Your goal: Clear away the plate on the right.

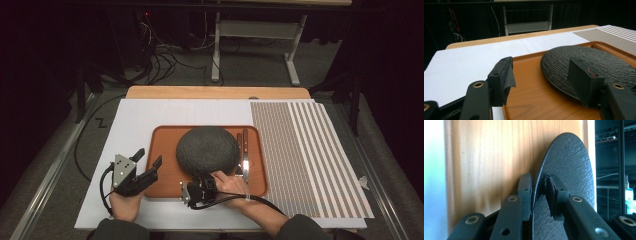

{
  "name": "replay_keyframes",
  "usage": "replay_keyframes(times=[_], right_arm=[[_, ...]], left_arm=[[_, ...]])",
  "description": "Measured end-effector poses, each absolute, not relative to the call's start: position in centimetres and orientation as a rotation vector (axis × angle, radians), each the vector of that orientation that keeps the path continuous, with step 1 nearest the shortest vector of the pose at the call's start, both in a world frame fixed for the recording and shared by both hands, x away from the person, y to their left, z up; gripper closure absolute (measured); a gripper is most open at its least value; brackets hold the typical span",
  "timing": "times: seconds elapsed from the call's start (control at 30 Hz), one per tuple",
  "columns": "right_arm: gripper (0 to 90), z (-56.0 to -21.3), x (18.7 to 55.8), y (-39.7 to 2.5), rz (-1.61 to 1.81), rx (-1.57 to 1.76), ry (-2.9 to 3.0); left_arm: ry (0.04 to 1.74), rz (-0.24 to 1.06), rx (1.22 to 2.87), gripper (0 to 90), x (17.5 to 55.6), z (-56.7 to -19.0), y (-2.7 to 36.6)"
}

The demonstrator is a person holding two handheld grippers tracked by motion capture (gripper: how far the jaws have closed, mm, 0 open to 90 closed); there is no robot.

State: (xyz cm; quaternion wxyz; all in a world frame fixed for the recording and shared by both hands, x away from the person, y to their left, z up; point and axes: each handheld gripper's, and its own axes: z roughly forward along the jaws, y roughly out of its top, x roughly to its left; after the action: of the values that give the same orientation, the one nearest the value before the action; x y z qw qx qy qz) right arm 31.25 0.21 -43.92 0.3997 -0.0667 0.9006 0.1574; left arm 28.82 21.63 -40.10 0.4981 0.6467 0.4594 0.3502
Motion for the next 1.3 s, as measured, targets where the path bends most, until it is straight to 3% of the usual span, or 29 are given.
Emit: replay_keyframes(times=[0.47, 1.3], right_arm=[[52.7, -41.0, 32.4, -1.0, 0.634, -0.032, 2.448], [48.5, -36.6, 34.9, -9.8, 0.978, 0.359, 2.432]], left_arm=[[1.116, 0.835, 1.572, 37.1, 28.9, -40.2, 21.6], [1.121, 0.815, 1.590, 37.0, 29.1, -40.3, 21.6]])
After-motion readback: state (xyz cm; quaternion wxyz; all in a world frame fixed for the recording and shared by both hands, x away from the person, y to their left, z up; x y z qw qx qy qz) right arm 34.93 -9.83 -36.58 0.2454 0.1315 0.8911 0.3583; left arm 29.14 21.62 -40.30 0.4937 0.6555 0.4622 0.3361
